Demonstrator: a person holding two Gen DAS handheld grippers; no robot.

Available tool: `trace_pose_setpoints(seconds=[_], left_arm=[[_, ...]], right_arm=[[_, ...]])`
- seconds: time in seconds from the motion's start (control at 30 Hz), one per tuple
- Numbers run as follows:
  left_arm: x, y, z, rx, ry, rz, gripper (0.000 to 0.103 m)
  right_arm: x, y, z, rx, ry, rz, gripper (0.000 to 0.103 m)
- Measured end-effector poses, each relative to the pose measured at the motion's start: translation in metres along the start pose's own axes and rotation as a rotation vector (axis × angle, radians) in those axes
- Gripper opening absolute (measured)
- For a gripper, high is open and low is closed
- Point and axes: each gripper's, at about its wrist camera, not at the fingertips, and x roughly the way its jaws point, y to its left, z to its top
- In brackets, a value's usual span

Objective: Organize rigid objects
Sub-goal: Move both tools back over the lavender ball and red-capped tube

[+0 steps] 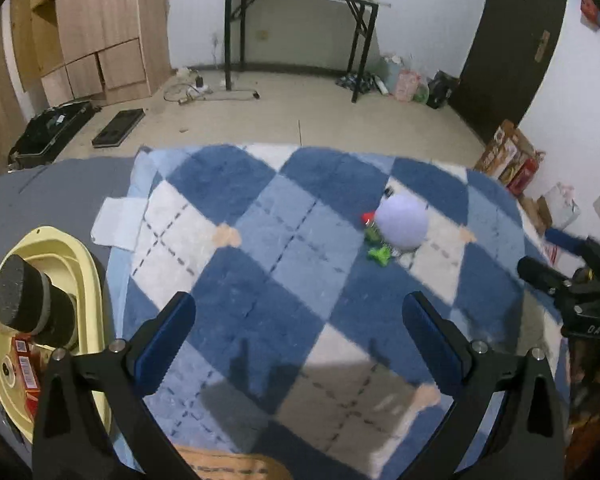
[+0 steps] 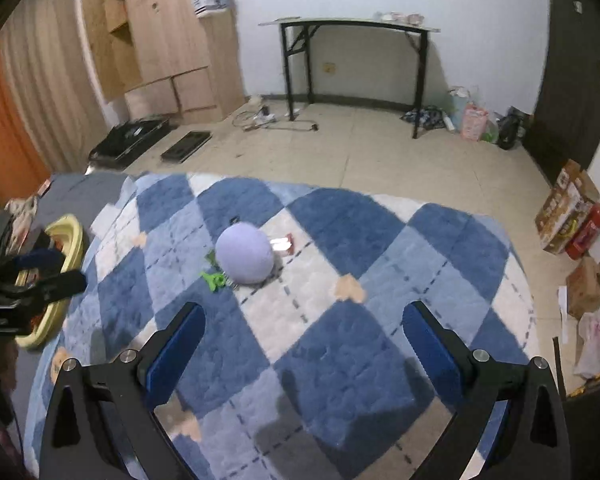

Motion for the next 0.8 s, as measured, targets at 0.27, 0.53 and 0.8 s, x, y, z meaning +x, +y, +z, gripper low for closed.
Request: trace_pose_setpoints(seconds=[0.27, 0.53, 0.8], left_arm=[[0.008, 0.029, -0.001, -0.038, 0.017, 0.03, 0.103], [0.01, 0.009, 0.002, -0.001, 0.021, -0.025, 0.103], [0.008, 0.011, 0.001, -0.021, 0.021, -0.014, 0.103]], right_arm=[[0.012, -0.007, -0.012, -0.061, 0.063, -0.006, 0.101], [0.018, -0.007, -0.019, -0.056, 0.098, 0.001, 0.101], [0.022, -0.008, -0.024, -0.064, 0.116, -0.003, 0.101]])
